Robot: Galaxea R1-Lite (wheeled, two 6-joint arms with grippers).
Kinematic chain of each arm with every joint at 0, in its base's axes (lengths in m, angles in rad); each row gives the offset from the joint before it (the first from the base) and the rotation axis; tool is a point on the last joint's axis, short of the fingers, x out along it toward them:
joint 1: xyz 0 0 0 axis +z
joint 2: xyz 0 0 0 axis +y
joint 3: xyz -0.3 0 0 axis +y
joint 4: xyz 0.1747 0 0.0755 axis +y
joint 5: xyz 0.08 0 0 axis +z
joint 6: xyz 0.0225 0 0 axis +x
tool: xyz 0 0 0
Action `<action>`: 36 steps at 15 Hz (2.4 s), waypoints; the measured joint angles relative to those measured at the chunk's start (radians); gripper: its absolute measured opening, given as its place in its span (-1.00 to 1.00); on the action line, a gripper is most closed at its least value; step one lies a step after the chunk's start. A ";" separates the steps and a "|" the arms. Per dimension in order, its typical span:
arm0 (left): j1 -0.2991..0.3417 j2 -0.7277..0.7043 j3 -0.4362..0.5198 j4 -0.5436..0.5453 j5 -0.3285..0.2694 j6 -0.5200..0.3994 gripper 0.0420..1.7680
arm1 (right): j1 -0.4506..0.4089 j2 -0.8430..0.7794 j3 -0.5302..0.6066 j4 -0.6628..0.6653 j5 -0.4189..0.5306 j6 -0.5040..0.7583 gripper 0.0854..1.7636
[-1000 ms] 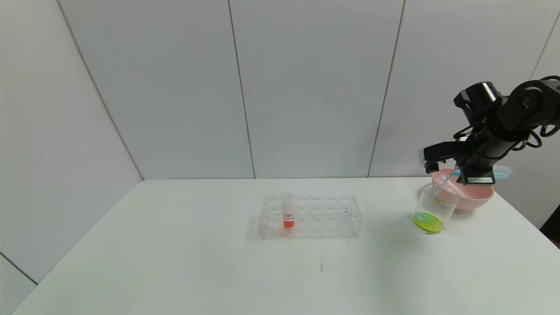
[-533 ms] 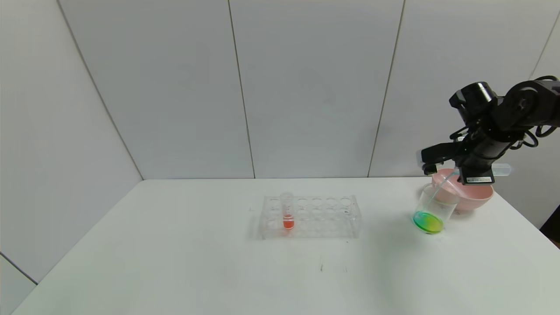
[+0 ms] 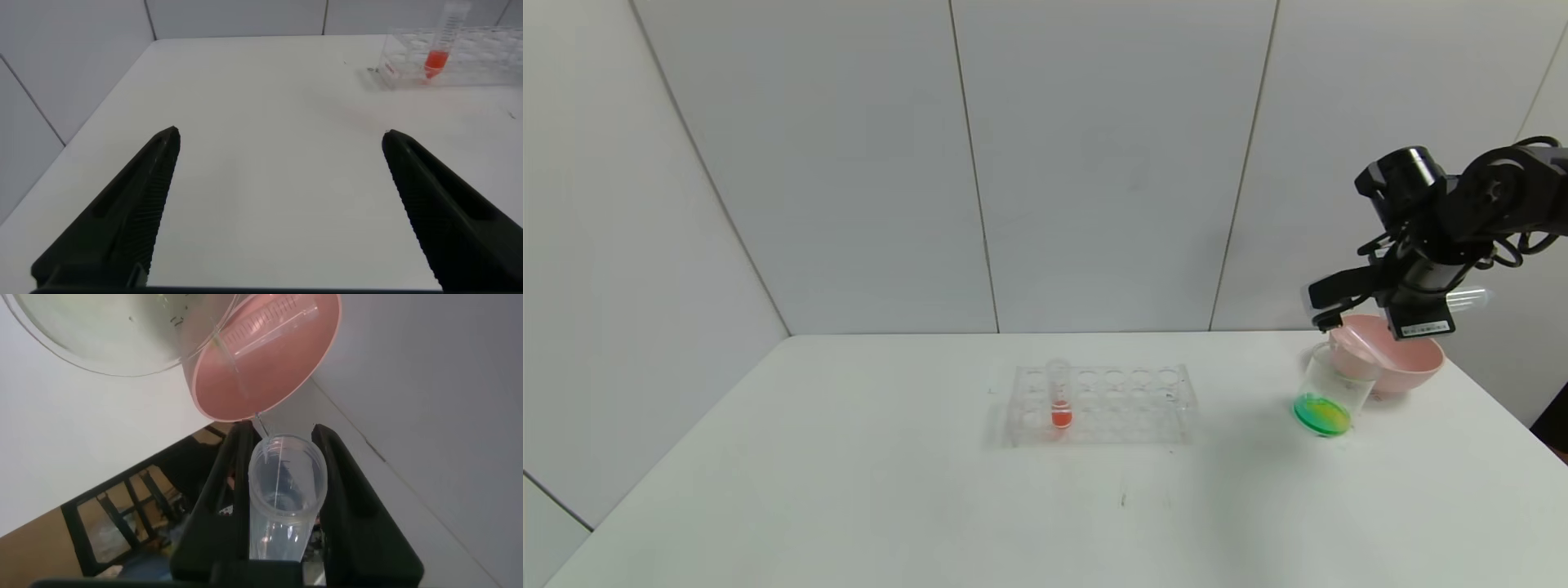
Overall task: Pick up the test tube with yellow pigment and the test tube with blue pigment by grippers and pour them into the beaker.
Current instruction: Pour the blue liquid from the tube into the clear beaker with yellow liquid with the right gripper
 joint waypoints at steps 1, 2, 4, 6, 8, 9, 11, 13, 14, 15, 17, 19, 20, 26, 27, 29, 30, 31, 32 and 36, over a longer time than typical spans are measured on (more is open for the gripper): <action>0.000 0.000 0.000 0.000 0.000 0.000 1.00 | 0.001 -0.003 0.000 0.003 -0.003 -0.006 -0.45; 0.000 0.000 0.000 0.000 0.000 0.000 1.00 | 0.004 -0.007 0.000 0.006 -0.009 -0.008 -0.45; 0.000 0.000 0.000 0.000 0.000 0.000 1.00 | 0.007 -0.013 0.000 0.009 -0.010 -0.007 -0.45; 0.000 0.000 0.000 0.000 0.000 0.000 1.00 | 0.003 -0.020 0.000 0.008 0.018 0.001 -0.45; 0.000 0.000 0.000 0.000 0.000 0.000 1.00 | -0.011 -0.031 0.000 0.007 0.134 0.043 -0.45; 0.000 0.000 0.000 0.000 0.000 0.000 1.00 | -0.022 -0.037 0.000 0.007 0.217 0.102 -0.45; 0.000 0.000 0.000 0.000 0.000 0.000 1.00 | -0.034 -0.045 0.002 0.007 0.366 0.306 -0.45; 0.000 0.000 0.000 0.000 0.000 0.000 1.00 | -0.029 -0.050 0.005 -0.007 0.587 0.556 -0.45; 0.000 0.000 0.000 0.000 0.000 0.000 1.00 | -0.026 -0.054 0.007 -0.027 0.668 0.656 -0.45; 0.000 0.000 0.000 0.000 0.000 0.000 1.00 | -0.023 -0.060 0.014 -0.058 0.713 0.751 -0.45; 0.000 0.000 0.000 0.000 0.000 0.000 1.00 | -0.011 -0.080 0.045 -0.153 0.754 0.990 -0.45; 0.000 0.000 0.000 0.000 0.000 0.000 1.00 | 0.013 -0.107 0.123 -0.315 0.766 1.152 -0.45; 0.000 0.000 0.000 0.000 0.000 0.000 1.00 | 0.024 -0.125 0.185 -0.417 0.766 1.213 -0.45; 0.000 0.000 0.000 0.000 0.000 0.000 1.00 | 0.059 -0.270 0.634 -0.970 0.699 1.394 -0.45; 0.000 0.000 0.000 0.000 0.000 0.000 1.00 | 0.057 -0.294 0.708 -1.047 0.692 1.398 -0.45; 0.000 0.000 0.000 0.000 0.000 0.000 1.00 | 0.047 -0.337 0.852 -1.223 0.686 1.405 -0.45; 0.000 0.000 0.000 0.000 0.000 0.000 1.00 | 0.039 -0.354 0.915 -1.317 0.685 1.407 -0.45; 0.000 0.000 0.000 0.000 0.000 0.000 1.00 | 0.029 -0.366 0.971 -1.398 0.684 1.408 -0.45; 0.000 0.000 0.000 0.000 0.000 0.000 1.00 | 0.016 -0.378 1.023 -1.462 0.684 1.409 -0.45; 0.000 0.000 0.000 0.000 0.000 0.000 1.00 | -0.049 -0.402 1.100 -1.502 0.685 1.413 -0.45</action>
